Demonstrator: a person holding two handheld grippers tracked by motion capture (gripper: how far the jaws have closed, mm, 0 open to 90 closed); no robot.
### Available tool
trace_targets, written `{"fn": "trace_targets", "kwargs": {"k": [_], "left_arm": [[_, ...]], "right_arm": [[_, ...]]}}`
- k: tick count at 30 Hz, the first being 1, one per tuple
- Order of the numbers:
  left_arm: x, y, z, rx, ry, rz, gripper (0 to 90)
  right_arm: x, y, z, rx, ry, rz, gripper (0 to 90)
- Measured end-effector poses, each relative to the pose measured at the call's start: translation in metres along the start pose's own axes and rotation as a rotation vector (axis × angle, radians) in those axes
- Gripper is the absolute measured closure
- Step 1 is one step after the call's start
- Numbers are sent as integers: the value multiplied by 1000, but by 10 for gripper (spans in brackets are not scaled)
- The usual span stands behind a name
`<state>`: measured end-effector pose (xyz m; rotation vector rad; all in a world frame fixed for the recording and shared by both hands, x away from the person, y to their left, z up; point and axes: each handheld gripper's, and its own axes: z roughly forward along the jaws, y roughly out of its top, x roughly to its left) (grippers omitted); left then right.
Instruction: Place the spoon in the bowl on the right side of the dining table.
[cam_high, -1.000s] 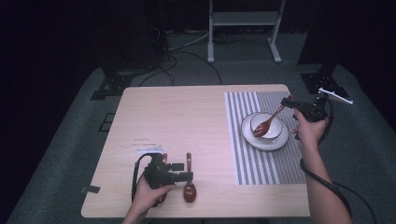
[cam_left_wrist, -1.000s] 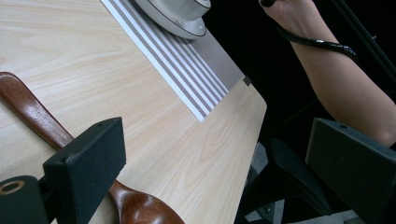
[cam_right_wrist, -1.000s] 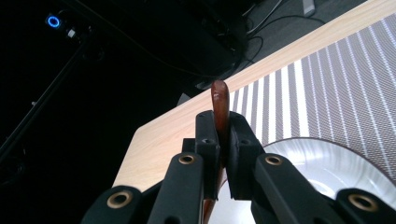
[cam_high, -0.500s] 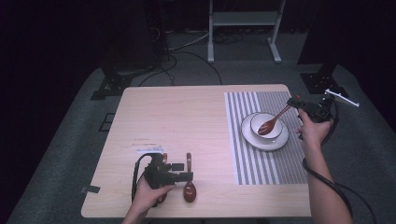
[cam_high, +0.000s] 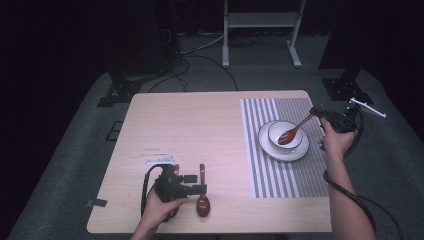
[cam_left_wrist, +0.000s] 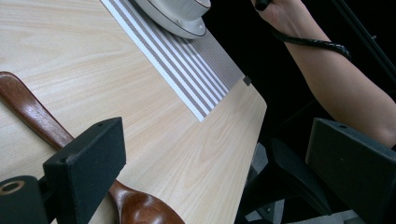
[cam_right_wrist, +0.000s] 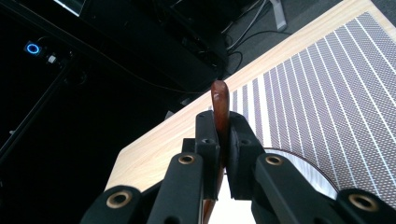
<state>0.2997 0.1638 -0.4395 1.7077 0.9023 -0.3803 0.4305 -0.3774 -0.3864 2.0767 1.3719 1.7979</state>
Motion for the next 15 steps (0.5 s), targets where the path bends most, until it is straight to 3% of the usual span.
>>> {"fn": "trace_targets", "kwargs": {"k": [15], "left_arm": [[0, 0, 1, 3, 1, 0, 36]], "right_arm": [[-15, -7, -1, -25, -20, 23, 841]]}}
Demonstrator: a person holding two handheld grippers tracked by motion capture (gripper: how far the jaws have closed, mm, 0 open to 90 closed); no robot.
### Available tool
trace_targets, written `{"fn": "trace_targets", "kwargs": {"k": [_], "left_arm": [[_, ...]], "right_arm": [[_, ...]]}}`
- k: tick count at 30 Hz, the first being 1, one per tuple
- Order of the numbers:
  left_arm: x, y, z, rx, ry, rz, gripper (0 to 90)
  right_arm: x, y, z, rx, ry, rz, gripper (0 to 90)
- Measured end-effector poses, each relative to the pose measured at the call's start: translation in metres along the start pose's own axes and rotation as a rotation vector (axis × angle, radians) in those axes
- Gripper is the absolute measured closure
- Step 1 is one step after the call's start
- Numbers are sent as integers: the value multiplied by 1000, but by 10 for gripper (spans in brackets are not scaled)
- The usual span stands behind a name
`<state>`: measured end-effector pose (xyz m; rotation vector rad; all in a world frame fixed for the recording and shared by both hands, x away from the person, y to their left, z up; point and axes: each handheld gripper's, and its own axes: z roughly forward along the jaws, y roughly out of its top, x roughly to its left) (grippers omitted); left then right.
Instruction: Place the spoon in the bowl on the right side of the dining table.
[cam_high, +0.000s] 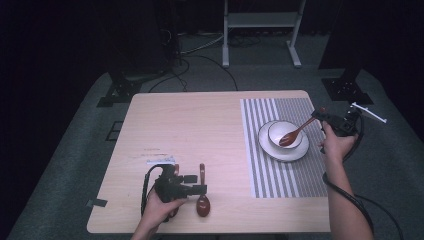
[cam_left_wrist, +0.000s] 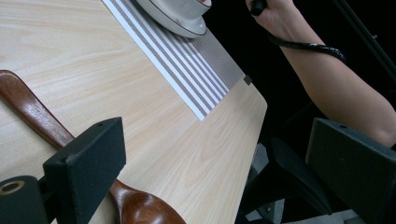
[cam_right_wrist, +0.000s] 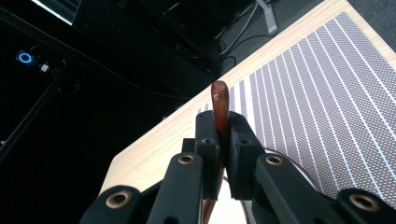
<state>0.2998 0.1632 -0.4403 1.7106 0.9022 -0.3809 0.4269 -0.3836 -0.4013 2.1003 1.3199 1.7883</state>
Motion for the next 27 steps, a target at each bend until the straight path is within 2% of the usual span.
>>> {"fn": "trace_targets", "kwargs": {"k": [14, 19, 27], "left_arm": [[0, 0, 1, 5, 2, 2, 36], [0, 0, 2, 6, 2, 0, 36], [0, 0, 2, 5, 3, -3, 36]], "right_arm": [[-10, -9, 4, 20, -22, -22, 837], [-15, -12, 6, 35, -8, -17, 831], [-19, -14, 6, 59, 0, -31, 750]]}}
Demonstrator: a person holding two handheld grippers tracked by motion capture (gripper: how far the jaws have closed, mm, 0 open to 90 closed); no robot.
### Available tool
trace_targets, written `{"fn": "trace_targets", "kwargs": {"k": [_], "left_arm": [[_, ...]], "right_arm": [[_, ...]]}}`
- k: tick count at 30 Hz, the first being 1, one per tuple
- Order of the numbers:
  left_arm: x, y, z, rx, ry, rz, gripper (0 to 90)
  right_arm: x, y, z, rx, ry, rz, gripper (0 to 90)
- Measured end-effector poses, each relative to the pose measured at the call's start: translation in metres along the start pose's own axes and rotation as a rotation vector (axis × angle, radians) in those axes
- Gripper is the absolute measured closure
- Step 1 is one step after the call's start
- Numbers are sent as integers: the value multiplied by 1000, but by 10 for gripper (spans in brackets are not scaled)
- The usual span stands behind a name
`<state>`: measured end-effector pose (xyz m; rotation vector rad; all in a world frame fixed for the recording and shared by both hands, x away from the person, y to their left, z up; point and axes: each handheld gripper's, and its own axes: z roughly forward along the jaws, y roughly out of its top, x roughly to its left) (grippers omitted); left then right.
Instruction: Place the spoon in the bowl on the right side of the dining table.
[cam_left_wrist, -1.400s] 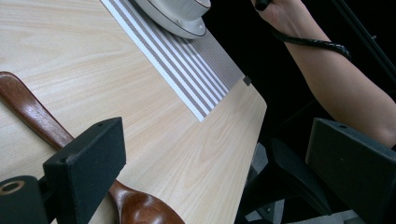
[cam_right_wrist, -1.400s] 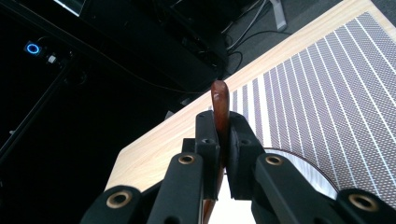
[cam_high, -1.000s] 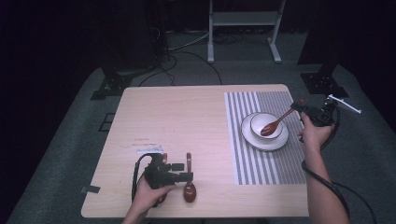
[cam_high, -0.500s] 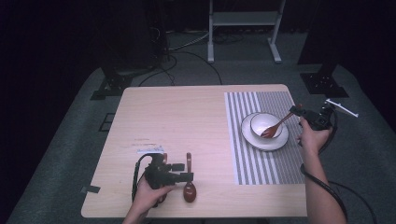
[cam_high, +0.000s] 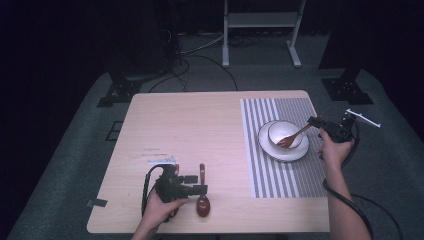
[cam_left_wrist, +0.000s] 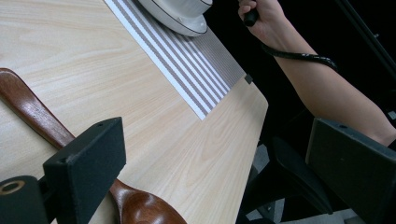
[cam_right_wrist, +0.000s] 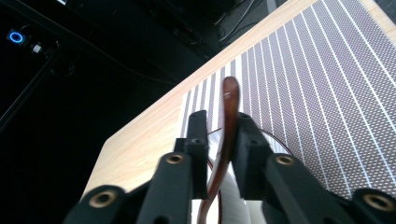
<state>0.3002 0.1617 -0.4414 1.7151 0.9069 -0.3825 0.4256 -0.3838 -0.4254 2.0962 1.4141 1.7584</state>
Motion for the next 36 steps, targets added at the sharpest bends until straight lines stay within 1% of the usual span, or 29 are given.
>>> {"fn": "trace_targets", "kwargs": {"k": [6, 9, 13, 18, 23, 27, 36], "left_arm": [[0, 1, 0, 2, -1, 1, 36], [0, 1, 0, 2, -1, -1, 36], [1, 1, 1, -1, -3, -3, 36], [2, 2, 1, -1, -3, -4, 36], [2, 1, 0, -2, 1, -5, 36], [2, 1, -1, -3, 4, -4, 36], [2, 1, -2, -2, -1, -1, 36]], "right_arm": [[-5, -3, -2, 18, -5, -14, 685], [-7, -5, -4, 19, 5, -15, 643], [-6, -8, -4, 25, 2, -26, 618], [-3, -13, -4, 45, 15, -46, 582], [-2, -19, -5, 59, 24, -56, 542], [-1, -22, -7, 73, 20, -73, 524], [-1, -33, -15, 84, 41, -87, 499]]}}
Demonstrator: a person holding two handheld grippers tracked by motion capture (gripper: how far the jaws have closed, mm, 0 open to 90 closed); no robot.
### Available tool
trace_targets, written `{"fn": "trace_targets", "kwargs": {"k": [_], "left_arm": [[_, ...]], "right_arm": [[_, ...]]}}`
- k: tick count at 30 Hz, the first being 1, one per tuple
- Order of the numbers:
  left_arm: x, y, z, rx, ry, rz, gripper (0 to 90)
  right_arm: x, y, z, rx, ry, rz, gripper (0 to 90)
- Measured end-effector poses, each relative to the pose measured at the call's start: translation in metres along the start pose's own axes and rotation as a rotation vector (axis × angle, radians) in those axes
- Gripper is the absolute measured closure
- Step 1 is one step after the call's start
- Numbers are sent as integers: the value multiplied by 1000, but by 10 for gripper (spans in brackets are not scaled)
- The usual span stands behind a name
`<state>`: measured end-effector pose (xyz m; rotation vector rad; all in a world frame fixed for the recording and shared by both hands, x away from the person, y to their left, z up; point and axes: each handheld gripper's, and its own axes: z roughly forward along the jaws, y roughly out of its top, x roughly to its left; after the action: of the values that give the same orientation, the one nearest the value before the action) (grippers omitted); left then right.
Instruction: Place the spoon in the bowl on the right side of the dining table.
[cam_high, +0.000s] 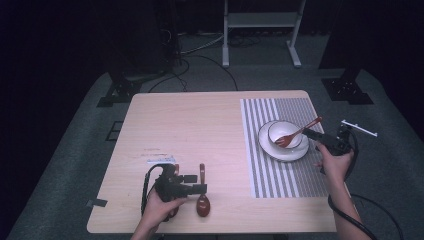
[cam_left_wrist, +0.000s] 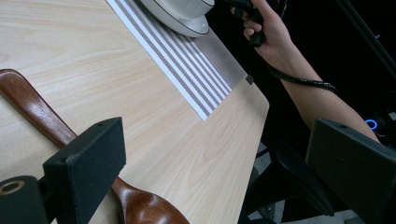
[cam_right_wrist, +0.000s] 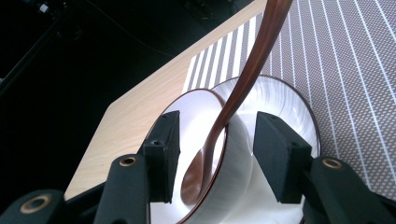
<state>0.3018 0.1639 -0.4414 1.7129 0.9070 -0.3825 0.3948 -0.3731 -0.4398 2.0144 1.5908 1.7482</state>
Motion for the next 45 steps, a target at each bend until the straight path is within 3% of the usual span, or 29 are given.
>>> {"fn": "trace_targets", "kwargs": {"k": [45], "left_arm": [[0, -2, -6, -11, 12, 3, 36]], "right_arm": [[4, -36, -15, 63, 58, -39, 497]]}}
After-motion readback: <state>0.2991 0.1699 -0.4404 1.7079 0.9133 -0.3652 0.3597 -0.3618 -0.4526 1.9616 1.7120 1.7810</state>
